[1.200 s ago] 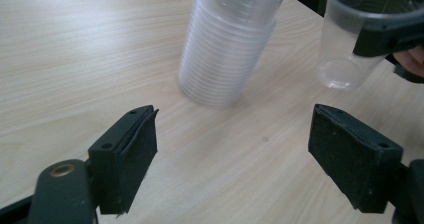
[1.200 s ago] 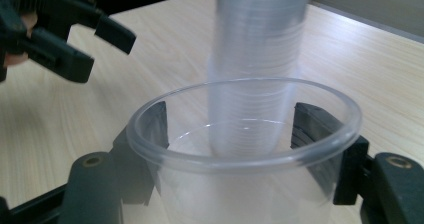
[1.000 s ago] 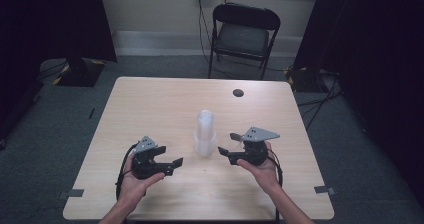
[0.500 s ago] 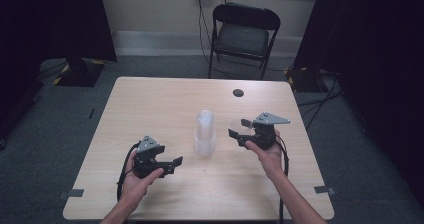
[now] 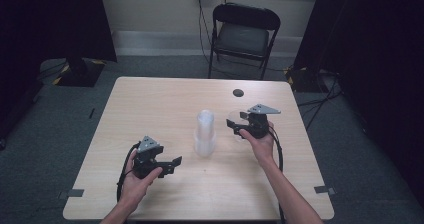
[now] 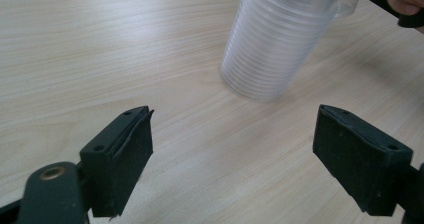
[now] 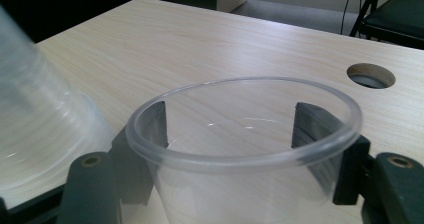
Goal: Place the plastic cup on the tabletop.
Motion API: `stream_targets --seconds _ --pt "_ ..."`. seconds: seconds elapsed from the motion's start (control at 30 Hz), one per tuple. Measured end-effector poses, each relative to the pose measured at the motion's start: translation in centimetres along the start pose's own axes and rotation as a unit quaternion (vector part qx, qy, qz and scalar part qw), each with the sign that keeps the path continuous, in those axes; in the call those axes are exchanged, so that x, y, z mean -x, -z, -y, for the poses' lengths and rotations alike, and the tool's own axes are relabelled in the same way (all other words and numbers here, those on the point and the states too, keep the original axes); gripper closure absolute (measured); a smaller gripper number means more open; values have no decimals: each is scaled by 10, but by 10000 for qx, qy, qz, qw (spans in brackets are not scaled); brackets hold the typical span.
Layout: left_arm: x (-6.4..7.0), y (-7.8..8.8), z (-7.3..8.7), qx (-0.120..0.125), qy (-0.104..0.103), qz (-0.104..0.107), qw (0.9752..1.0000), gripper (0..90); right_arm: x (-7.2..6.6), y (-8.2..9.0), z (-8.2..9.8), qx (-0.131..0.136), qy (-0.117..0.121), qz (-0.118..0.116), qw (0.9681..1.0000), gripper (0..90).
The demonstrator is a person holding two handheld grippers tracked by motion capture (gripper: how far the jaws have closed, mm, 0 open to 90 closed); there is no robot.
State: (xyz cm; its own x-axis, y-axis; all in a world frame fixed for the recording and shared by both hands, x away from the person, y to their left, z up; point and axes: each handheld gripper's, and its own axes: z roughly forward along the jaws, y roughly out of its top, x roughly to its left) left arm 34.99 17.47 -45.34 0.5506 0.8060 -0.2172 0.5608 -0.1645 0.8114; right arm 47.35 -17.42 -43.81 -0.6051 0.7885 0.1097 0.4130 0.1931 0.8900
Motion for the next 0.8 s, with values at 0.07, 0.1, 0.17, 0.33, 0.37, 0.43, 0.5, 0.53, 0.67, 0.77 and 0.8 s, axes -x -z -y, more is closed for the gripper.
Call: stream_targets --seconds 0.07,0.1,0.17,0.33,0.37,0.43,0.5,0.53,0.67,0.77,0.8 --pt "0 1 2 -20 -13 13 10000 161 1 -3 1 18 -5 15 10000 299" --pt "1 0 2 -10 -17 32 10000 161 2 -8 1 26 -49 72 10000 294" --pt "1 0 2 -12 -18 46 10000 161 4 -14 1 40 -73 84 9999 289" --pt "0 -1 3 -70 -47 33 10000 164 7 -27 0 -27 -148 76 9999 281" --pt "-1 -1 3 -64 -46 32 10000 165 7 -29 0 -54 -143 75 9999 280" --pt "-1 -1 3 -49 -29 20 10000 165 7 -34 3 -99 -134 66 9998 279" --pt "-1 -1 3 -46 9 28 10000 165 8 -37 5 -123 -175 70 9997 276" --pt "-1 -1 3 -78 -28 40 10000 166 8 -38 6 -127 -189 54 9997 273" --pt "0 -1 4 -105 -24 32 9999 173 9 -38 6 -101 -199 76 9997 264" --pt "0 -1 4 -86 -24 44 10000 173 8 -37 7 -168 -172 97 9997 283" --pt "0 -1 4 -83 -23 44 10000 173 8 -37 7 -177 -162 84 9997 283"
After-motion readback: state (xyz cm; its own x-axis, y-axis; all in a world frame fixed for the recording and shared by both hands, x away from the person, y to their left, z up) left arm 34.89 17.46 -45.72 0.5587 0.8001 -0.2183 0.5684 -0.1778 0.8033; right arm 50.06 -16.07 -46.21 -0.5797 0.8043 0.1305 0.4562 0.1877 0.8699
